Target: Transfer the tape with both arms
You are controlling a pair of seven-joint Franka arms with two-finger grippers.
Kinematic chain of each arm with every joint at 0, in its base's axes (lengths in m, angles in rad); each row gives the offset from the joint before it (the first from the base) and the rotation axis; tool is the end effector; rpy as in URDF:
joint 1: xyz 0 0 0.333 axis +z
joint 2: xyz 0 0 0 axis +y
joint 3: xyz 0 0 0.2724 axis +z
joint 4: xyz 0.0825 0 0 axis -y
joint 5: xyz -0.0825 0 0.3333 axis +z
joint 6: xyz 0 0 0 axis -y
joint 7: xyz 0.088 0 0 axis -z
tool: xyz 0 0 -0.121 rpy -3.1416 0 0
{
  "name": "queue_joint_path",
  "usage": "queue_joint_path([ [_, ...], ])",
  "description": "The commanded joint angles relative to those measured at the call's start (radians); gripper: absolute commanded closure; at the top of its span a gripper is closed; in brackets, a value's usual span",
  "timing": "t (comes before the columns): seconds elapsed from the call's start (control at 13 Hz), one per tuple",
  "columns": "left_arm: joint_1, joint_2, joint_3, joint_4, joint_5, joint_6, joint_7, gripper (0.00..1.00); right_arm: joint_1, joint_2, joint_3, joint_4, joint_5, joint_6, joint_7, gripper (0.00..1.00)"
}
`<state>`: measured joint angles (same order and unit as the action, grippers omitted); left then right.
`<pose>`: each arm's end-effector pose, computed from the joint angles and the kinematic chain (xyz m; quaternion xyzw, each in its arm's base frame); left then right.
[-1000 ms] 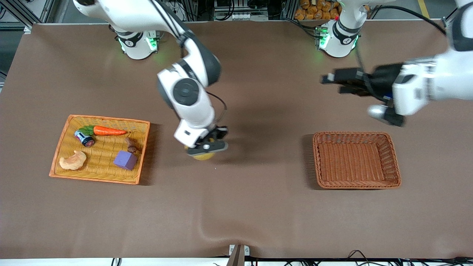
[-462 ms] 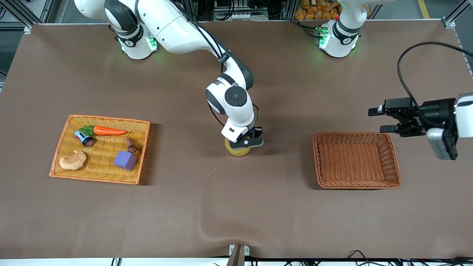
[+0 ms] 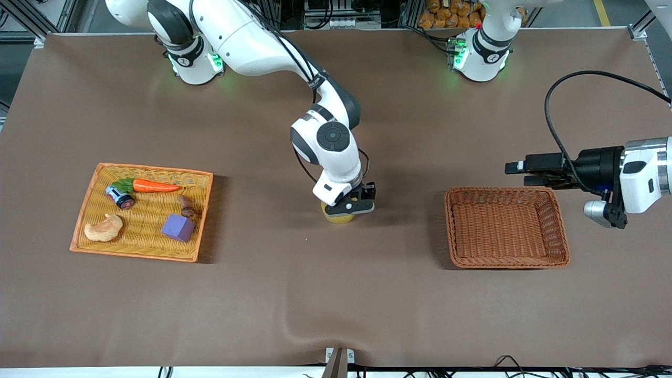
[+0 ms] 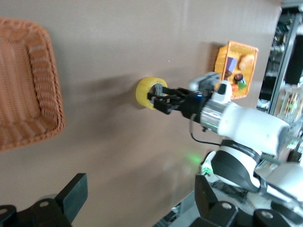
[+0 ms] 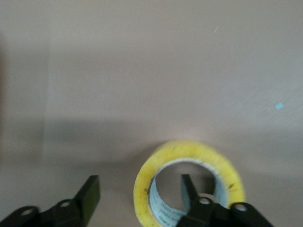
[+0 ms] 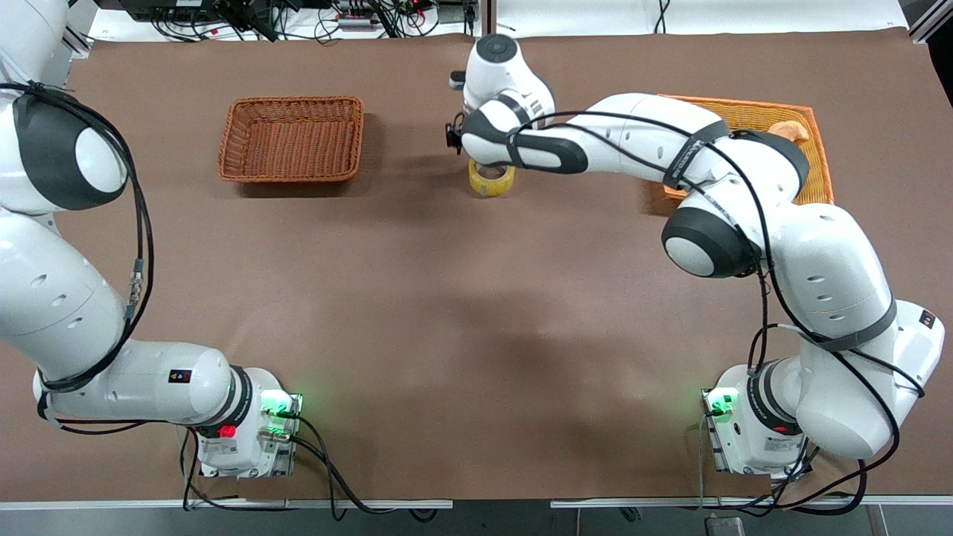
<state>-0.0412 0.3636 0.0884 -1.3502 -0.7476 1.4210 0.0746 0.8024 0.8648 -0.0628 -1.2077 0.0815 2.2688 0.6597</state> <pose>0.5733 -0.0714 0.4840 0.9266 -0.0147 -0.1147 0.3579 0.5090 0.4845 0.2582 -0.9946 -0.0301 -0.0685 0.0720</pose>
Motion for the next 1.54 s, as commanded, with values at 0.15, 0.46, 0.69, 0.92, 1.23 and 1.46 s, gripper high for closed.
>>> queue_joint_path([
  [0.15, -0.095, 0.063, 0.007, 0.014, 0.117, 0.034, -0.075, 0.00, -0.129, -0.289, 0.008, -0.074, 0.012, -0.253, -0.014, 0.00],
  [0.46, -0.267, 0.150, 0.005, 0.014, 0.284, 0.100, -0.203, 0.00, -0.280, -0.577, 0.011, -0.292, 0.011, -0.296, -0.116, 0.00],
  [0.69, -0.388, 0.251, 0.001, 0.014, 0.272, 0.234, -0.417, 0.00, -0.443, -0.688, 0.014, -0.291, 0.017, -0.487, -0.277, 0.00],
  [0.92, -0.517, 0.334, 0.004, 0.014, 0.278, 0.343, -0.577, 0.00, -0.570, -0.774, 0.015, -0.300, 0.011, -0.584, -0.452, 0.00],
  [1.23, -0.615, 0.366, 0.004, 0.010, 0.284, 0.484, -0.735, 0.00, -0.707, -0.851, 0.015, -0.289, -0.025, -0.725, -0.538, 0.00],
  [1.46, -0.655, 0.399, 0.004, 0.002, 0.286, 0.538, -0.812, 0.00, -0.773, -0.871, 0.011, -0.267, -0.110, -0.779, -0.703, 0.00],
])
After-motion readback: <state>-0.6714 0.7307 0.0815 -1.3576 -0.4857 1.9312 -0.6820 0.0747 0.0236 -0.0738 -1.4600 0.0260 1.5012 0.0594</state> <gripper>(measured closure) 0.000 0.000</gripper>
